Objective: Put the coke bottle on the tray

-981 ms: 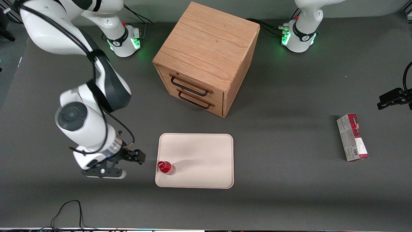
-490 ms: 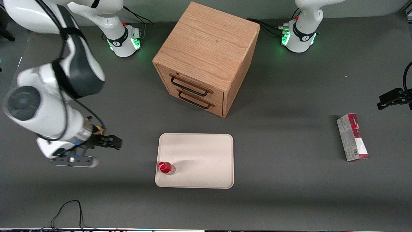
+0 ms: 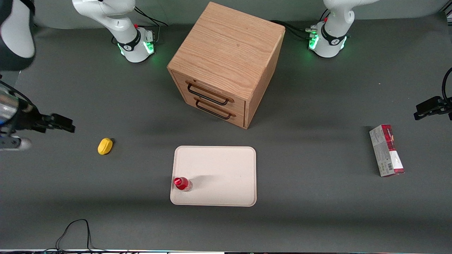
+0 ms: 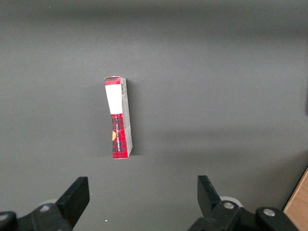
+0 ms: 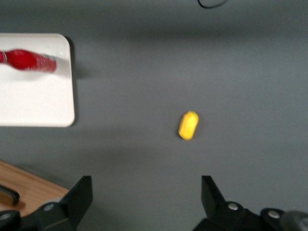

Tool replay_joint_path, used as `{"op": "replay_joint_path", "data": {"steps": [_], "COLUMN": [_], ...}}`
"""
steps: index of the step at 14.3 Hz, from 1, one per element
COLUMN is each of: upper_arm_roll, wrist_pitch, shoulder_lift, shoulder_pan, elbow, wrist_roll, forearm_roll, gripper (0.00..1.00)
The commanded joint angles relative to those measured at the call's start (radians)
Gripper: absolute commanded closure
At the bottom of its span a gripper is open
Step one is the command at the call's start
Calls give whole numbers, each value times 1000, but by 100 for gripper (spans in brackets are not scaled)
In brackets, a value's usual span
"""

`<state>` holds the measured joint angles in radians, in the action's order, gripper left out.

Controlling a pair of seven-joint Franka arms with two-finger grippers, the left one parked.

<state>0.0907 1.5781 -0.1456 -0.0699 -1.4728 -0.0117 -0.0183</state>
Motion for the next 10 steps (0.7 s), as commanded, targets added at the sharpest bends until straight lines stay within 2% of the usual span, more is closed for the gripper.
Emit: {"op": "replay_joint_path", "data": {"steps": [1,4,10], "upper_arm_roll": [59,63,61], "wrist_pitch": [19,17,19], "shoulder_lift": [179,242,239], "shoulder_pan": [-56,-65,-65], "elbow": [-208,-267,-261], "wrist_roll": [22,15,13], "forearm_roll": [-23,-17,-12], "gripper": [0,0,0]}}
